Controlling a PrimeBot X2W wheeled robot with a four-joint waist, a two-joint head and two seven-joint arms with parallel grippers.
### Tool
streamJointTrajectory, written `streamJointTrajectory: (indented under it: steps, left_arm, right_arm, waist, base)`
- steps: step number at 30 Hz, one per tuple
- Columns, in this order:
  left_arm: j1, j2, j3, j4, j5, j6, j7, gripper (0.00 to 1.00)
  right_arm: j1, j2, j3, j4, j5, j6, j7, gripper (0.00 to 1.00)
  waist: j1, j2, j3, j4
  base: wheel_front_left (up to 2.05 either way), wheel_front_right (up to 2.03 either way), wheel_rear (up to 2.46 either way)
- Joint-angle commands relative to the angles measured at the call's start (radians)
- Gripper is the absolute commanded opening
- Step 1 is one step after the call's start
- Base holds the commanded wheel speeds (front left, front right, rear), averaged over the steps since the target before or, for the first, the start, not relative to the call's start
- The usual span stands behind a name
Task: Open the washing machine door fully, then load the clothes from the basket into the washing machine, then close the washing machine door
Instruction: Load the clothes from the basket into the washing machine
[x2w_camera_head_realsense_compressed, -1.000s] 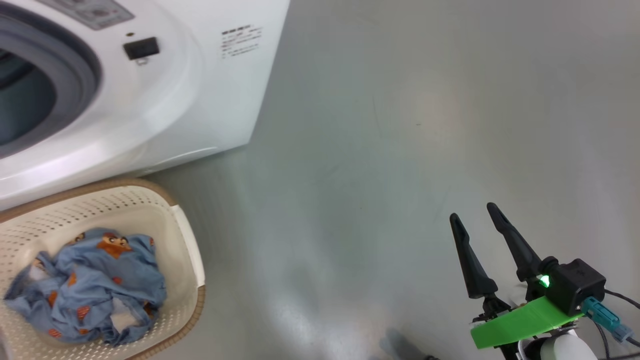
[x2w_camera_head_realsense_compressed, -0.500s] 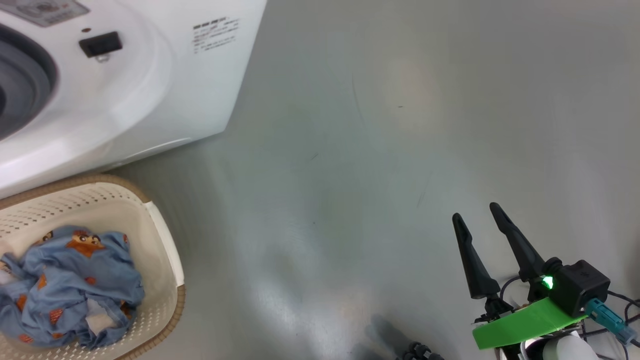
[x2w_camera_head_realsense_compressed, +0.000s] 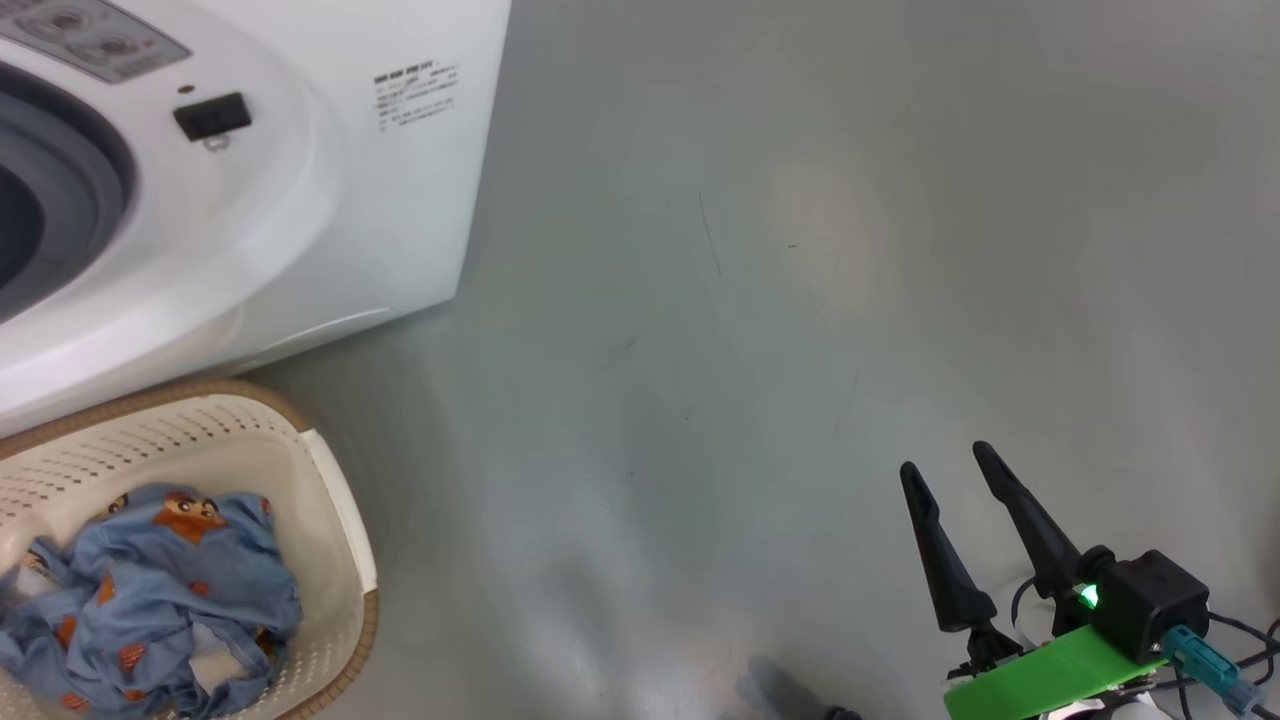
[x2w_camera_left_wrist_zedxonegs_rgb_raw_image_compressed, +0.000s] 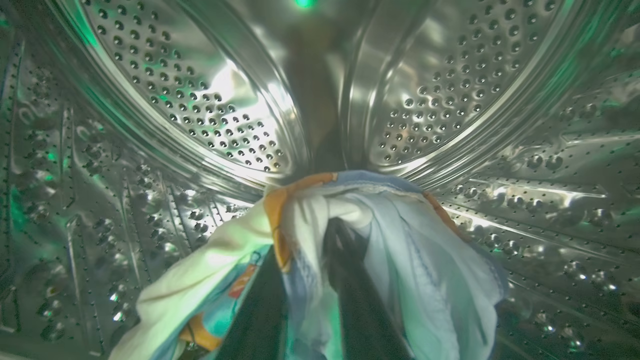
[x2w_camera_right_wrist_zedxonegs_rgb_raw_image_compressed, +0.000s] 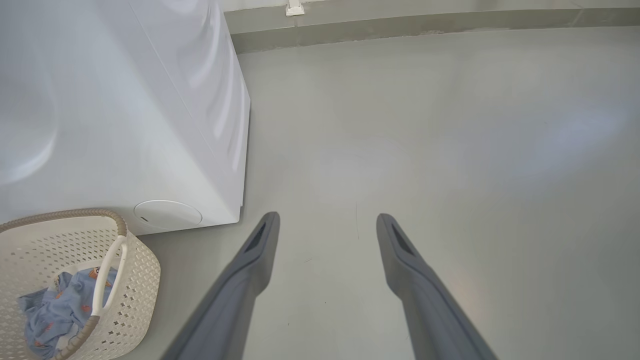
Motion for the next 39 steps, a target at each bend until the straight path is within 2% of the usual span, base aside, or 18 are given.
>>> streamJointTrajectory:
  steps: [1, 9, 13, 21, 30, 39]
  left_arm:
    - [-0.018, 0.046, 0.004, 0.013, 0.01, 0.011, -0.001, 1.0]
    - [-0.052, 0.02, 0.002, 0.154, -0.007, 0.051, 0.05, 1.0]
    - [-0.046, 0.009, -0.001, 0.173, -0.014, 0.054, 0.038, 1.0]
    - [0.021, -0.039, 0.016, 0.183, -0.044, 0.086, 0.001, 1.0]
    - [0.141, -0.102, 0.029, 0.084, -0.059, 0.098, -0.005, 1.0]
    - [0.28, -0.164, 0.041, -0.025, -0.066, 0.067, -0.005, 1.0]
  right_arm:
    - [0.039, -0.02, 0.013, -0.017, 0.01, 0.001, -0.005, 1.0]
    - [0.048, -0.023, 0.012, -0.013, 0.013, 0.001, -0.005, 1.0]
    - [0.047, -0.025, 0.016, -0.011, 0.014, 0.001, -0.005, 1.0]
    - [0.044, -0.029, 0.017, -0.004, 0.015, 0.001, -0.005, 1.0]
    - [0.047, -0.035, 0.027, 0.005, 0.018, 0.001, -0.005, 1.0]
    - [0.047, -0.03, 0.029, 0.013, 0.018, 0.001, -0.005, 1.0]
  waist:
    - [0.0, -0.0001, -0.013, 0.006]
    - [0.0, -0.0001, -0.046, 0.021]
    - [0.0, -0.0001, -0.065, 0.028]
    - [0.0, -0.0001, -0.127, 0.066]
    - [0.0, -0.0001, -0.212, 0.115]
    - [0.0, -0.0001, -0.29, 0.169]
  base:
    - [0.0, 0.0, 0.0]
    - [0.0, 0.0, 0.0]
    - [0.0, 0.0, 0.0]
    - [0.0, 0.0, 0.0]
    - [0.0, 0.0, 0.0]
    - [0.0, 0.0, 0.0]
